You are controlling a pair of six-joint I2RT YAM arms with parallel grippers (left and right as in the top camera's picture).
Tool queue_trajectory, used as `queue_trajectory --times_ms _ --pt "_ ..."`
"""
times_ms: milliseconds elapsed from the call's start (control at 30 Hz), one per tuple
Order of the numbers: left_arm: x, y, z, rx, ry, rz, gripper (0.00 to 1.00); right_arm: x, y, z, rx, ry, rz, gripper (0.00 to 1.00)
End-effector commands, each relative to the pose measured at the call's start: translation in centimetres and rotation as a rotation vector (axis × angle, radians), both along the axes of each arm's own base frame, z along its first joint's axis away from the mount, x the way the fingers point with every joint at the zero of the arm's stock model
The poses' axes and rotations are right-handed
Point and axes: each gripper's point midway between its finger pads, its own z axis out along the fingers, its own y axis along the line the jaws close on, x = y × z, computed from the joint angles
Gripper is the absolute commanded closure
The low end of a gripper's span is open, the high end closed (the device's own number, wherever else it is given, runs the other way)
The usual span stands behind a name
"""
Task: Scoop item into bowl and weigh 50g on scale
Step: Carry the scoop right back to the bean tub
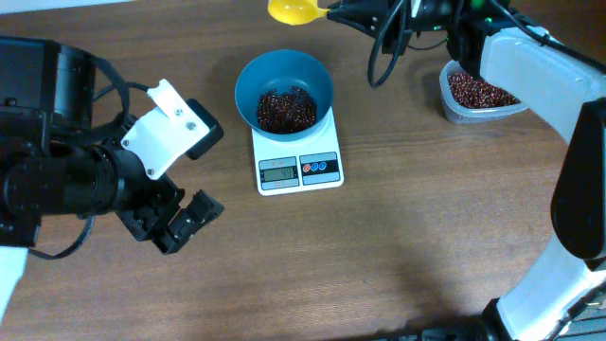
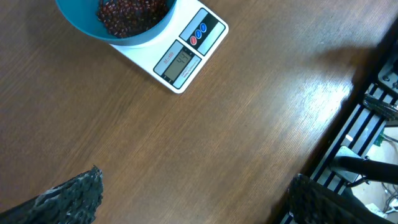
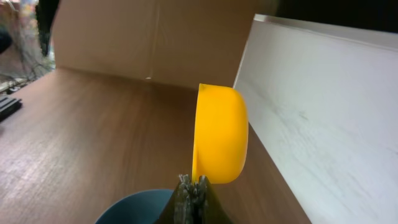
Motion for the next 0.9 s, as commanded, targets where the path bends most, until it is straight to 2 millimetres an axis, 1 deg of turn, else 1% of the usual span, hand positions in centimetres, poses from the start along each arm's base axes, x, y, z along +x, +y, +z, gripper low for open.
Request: queue_trajectory --times_ms 0,67,100,133,167,200,267,300,367,400,467,500,533,567,633,733,767,833,867 --pt "-0.1 -0.2 0.0 0.002 -0.01 -0.024 0.01 1.4 -0.4 -0.9 -0.011 0.016 -0.062 0.96" --pt "-0.1 -0.2 0.0 0.002 -0.01 -0.025 0.01 2.0 -1.0 -0.7 -0.012 0.0 -0.089 0.96" --pt "-0.1 -0.1 0.0 0.003 -0.01 -0.025 0.01 3.0 -2.0 -0.9 -0.02 0.005 -0.153 0.96" --pt "-0.1 -0.1 0.0 0.003 -0.01 -0.024 0.01 4.9 -3.6 -1.2 -0.028 0.042 -0.269 0.96" --pt "-0.1 -0.2 0.0 0.002 -0.01 -0.025 0.01 6.1 -5.2 -1.4 -0.036 0.051 -0.354 0.96" --pt "-0.1 -0.2 0.0 0.002 -0.01 -0.025 0.01 7.0 -7.1 -1.1 -0.037 0.032 -0.413 0.96" --pt "-0.1 -0.1 0.0 0.003 -0.01 -0.025 0.01 7.5 -9.3 -0.1 -0.012 0.031 -0.463 0.96" --pt "-0.1 -0.2 0.0 0.002 -0.01 -0.024 0.01 7.9 -10.9 0.3 0.004 0.051 -0.511 0.96" --pt "-0.1 -0.2 0.0 0.002 -0.01 -0.025 0.01 8.1 -13.6 0.8 0.01 0.05 -0.569 0.96" --pt "-0.1 -0.2 0.0 0.002 -0.01 -0.024 0.01 8.5 -15.8 0.5 0.008 0.065 -0.627 0.96" --pt "-0.1 -0.2 0.0 0.002 -0.01 -0.025 0.01 9.6 -19.2 -1.3 -0.011 0.161 -0.779 0.96" --pt "-0.1 -0.1 0.0 0.003 -0.01 -0.024 0.01 9.8 -21.1 -2.8 -0.026 0.236 -0.853 0.96" --pt "-0.1 -0.1 0.0 0.003 -0.01 -0.025 0.01 9.6 -22.3 -3.6 -0.032 0.279 -0.884 0.96" --pt "-0.1 -0.2 0.0 0.002 -0.01 -0.025 0.01 9.4 -23.2 -3.6 -0.031 0.286 -0.901 0.96" --pt "-0.1 -0.2 0.0 0.002 -0.01 -0.025 0.01 9.2 -24.5 -2.3 -0.031 0.255 -0.948 0.96" --pt "-0.1 -0.2 0.0 0.002 -0.01 -0.025 0.01 9.0 -26.3 -0.4 -0.059 0.222 -1.084 0.96" --pt "-0.1 -0.2 0.0 0.002 -0.01 -0.024 0.01 8.4 -26.7 0.2 -0.096 0.217 -1.126 0.96" --pt "-0.1 -0.1 0.0 0.003 -0.01 -0.024 0.01 7.2 -27.1 0.4 -0.154 0.235 -1.173 0.96" --pt "-0.1 -0.2 0.0 0.002 -0.01 -0.025 0.01 6.3 -27.5 0.4 -0.177 0.275 -1.217 0.96"
